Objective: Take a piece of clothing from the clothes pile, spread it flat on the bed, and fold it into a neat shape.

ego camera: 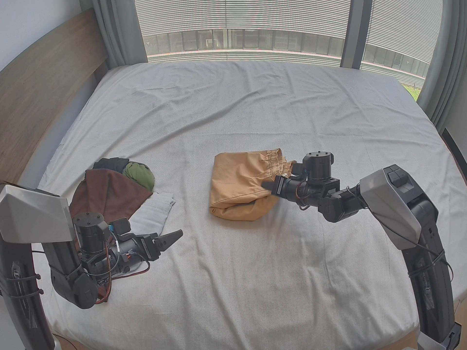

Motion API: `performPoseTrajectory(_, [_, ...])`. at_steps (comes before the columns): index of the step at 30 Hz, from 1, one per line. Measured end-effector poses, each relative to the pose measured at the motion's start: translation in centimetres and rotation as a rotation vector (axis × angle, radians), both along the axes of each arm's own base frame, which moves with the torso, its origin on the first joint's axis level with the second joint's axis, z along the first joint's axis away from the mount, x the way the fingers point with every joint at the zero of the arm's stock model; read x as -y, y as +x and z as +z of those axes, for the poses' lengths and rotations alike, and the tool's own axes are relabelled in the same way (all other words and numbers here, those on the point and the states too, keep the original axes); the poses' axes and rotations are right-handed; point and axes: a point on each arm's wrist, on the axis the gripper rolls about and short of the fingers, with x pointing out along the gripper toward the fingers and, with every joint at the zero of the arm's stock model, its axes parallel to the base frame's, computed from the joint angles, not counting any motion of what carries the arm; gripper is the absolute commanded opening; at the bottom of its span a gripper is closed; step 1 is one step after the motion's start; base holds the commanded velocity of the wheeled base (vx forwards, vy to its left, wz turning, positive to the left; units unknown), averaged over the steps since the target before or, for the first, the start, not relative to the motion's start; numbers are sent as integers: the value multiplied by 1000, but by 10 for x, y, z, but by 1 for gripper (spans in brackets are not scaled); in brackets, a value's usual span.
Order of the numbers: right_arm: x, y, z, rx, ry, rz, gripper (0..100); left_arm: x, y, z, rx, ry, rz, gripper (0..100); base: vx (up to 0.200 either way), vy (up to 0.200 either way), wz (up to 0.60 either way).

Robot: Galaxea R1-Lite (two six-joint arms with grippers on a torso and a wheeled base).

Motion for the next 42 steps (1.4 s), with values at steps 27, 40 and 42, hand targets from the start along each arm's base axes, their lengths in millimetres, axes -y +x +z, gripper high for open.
performPoseTrajectory(27, [25,-39,-33,-87,-94,-36,100,0,1,1,7,0,0,100,0,0,0])
performPoseTrajectory(40, [4,-117,-12,-162,-187,106,100,0,1,2,10,-1,1,100,0,0,0])
performPoseTrajectory(42, [-3,-124,-1,-142,-177,131,100,0,1,3,12,-1,1,100,0,0,0])
